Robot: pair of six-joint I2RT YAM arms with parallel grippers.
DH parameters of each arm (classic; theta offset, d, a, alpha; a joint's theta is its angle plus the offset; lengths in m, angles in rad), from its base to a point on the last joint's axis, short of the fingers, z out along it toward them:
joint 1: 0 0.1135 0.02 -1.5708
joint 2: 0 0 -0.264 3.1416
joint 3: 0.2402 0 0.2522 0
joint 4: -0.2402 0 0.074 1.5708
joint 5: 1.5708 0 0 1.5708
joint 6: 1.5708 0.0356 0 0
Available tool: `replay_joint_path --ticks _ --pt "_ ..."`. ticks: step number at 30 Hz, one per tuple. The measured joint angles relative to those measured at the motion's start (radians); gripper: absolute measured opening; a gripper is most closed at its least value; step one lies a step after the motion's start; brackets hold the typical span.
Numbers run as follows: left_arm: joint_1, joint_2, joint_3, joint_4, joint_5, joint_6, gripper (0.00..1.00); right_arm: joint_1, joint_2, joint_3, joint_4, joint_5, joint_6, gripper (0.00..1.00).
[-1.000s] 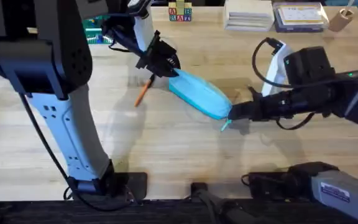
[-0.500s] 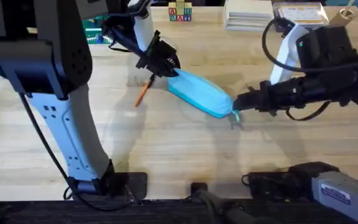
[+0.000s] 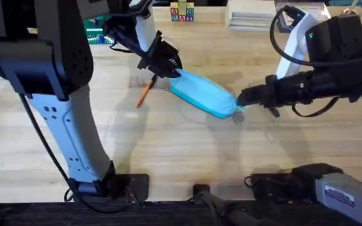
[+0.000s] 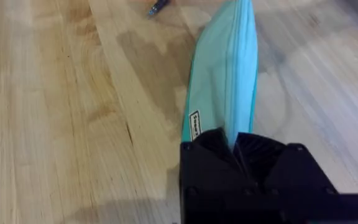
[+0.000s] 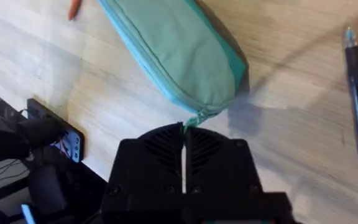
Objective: Unzip the bag, pick up the pens from the table one at a time and place them inside, then zip the bag closed.
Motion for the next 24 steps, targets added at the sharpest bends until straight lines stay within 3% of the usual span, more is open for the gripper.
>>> replay_joint_path --ticks 11,24 --pt "0.0 0.0 0.0 0.0 0.0 0.0 0.042 0.0 0.0 0.057 0.014 0.001 0.0 0.032" --pt "0.0 0.0 0.0 -0.003 0.0 0.0 0.042 0.018 0.0 0.067 0.16 -0.049 0.014 0.03"
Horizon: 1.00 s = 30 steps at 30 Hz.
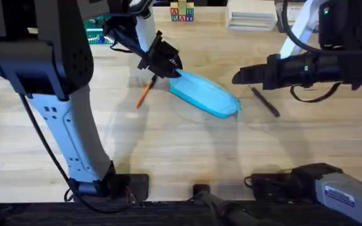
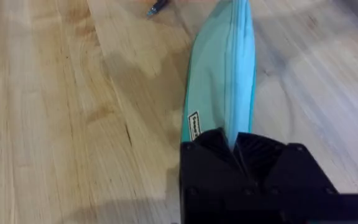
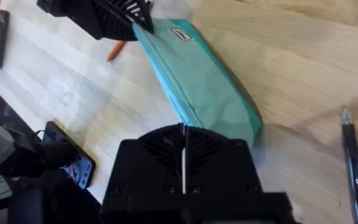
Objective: Unzip the bag, pick up the pens from the table one at a time and place them inside, then zip the bag closed.
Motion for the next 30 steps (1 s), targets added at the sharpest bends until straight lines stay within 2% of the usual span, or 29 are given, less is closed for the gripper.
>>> replay_joint_path --ticks 14,30 --pt "0.0 0.0 0.0 0.0 0.0 0.0 0.042 0.017 0.037 0.005 0.077 -0.002 0.017 0.03" --pt "0.0 0.0 0.0 0.0 0.0 0.0 0.042 0.017 0.037 0.005 0.056 -0.002 0.02 0.03"
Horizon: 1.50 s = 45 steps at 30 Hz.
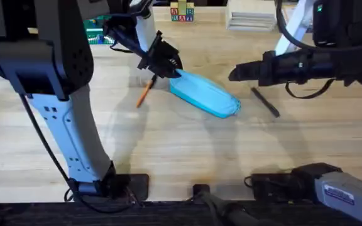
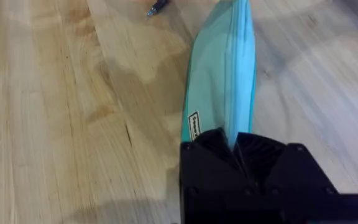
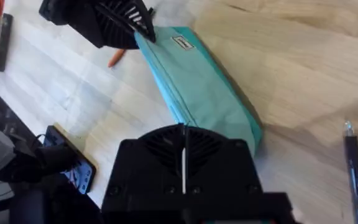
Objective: Unzip the bag, pick up the pens from the table one at a time and place them inside, then zip the bag closed.
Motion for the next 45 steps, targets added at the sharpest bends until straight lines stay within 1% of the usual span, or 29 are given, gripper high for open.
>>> replay_joint_path --ticks 6,8,9,11,14,15,17,22,28,32,36,40,45 --pt "0.0 0.0 0.0 0.0 0.0 0.0 0.042 0.0 -0.029 0.0 -0.059 0.0 -0.01 0.045" --pt "0.0 0.0 0.0 0.0 0.0 0.0 0.042 0.0 -0.059 0.0 -0.076 0.0 -0.016 0.121" --pt "0.0 0.0 0.0 0.0 0.0 0.0 0.042 0.0 -0.077 0.0 -0.084 0.0 -0.019 0.212" --pt "0.0 0.0 0.0 0.0 0.0 0.0 0.042 0.0 -0.114 0.0 -0.105 0.001 -0.032 0.457" --pt "0.0 0.0 0.0 0.0 0.0 0.0 0.042 0.0 -0.173 0.0 -0.154 0.013 -0.05 0.882" --pt "0.0 0.0 0.0 0.0 0.0 0.0 0.042 0.0 -0.195 0.0 -0.178 0.024 -0.062 0.968" --pt "0.0 0.0 0.0 0.0 0.0 0.0 0.042 0.0 -0.238 0.0 -0.229 0.049 -0.085 0.995" --pt "0.0 0.0 0.0 0.0 0.0 0.0 0.042 0.0 -0.324 0.0 -0.332 0.105 -0.133 0.997" --pt "0.0 0.0 0.0 0.0 0.0 0.0 0.042 0.0 -0.376 0.001 -0.425 0.129 -0.195 0.997" --pt "0.0 0.0 0.0 0.0 0.0 0.0 0.042 0.0 -0.376 0.001 -0.427 0.144 -0.219 0.996" --pt "0.0 0.0 0.0 0.0 0.0 0.0 0.042 0.0 -0.358 0.001 -0.427 0.187 -0.235 0.996" --pt "0.0 0.0 0.0 0.0 0.0 0.0 0.042 0.0 -0.308 0.001 -0.437 0.201 -0.271 0.996" --pt "0.0 0.0 0.0 0.0 0.0 0.0 0.042 0.0 -0.217 0.001 -0.433 0.211 -0.306 0.997"
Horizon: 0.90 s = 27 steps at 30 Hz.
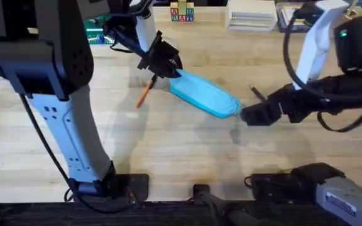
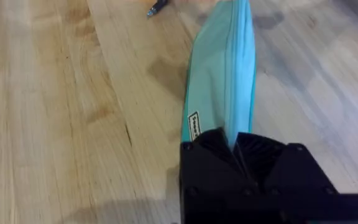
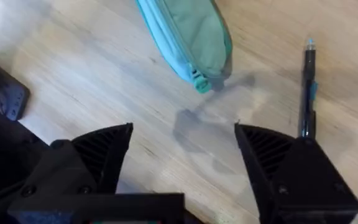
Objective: Unzip the bag, pick up the pens from the table one at a time and place them inside, then zip the bag closed.
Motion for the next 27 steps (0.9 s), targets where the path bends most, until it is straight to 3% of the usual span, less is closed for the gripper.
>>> replay_joint_path --ticks 13,27 --pt "0.0 0.0 0.0 0.0 0.0 0.0 0.042 0.0 0.196 0.0 0.033 0.005 -0.02 0.996" --pt "0.0 0.0 0.0 0.0 0.0 0.0 0.042 0.0 0.212 0.0 0.099 0.005 -0.079 0.997"
